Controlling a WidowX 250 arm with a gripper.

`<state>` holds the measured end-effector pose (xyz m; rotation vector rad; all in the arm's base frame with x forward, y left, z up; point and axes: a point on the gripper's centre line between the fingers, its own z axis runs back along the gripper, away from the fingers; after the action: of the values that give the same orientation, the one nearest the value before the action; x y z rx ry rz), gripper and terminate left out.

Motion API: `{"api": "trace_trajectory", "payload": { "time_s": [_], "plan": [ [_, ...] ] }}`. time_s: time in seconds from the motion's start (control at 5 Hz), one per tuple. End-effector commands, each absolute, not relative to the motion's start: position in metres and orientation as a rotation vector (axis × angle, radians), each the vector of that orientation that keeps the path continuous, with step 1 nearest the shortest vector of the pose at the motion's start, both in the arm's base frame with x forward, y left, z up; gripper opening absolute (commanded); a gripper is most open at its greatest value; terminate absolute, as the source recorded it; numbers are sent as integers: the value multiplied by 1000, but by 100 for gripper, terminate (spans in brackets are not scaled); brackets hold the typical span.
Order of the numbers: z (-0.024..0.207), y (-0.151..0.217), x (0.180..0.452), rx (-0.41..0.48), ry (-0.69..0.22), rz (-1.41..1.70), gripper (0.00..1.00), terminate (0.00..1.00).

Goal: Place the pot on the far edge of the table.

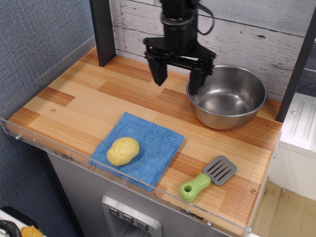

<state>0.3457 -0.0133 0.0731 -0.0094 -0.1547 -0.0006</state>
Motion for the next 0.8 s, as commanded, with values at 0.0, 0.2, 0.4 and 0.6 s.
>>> {"api": "trace_trajectory", "payload": {
  "time_s": [0.0,0.2,0.4,0.6],
  "plan": [
    [69,-21,363,-2,-214,4,100,0],
    [60,-24,362,45,-187,-11,100,0],
    [52,-25,355,57,-174,-16,0,0],
    [59,-24,345,42,-180,-23,0,0]
  ]
}}
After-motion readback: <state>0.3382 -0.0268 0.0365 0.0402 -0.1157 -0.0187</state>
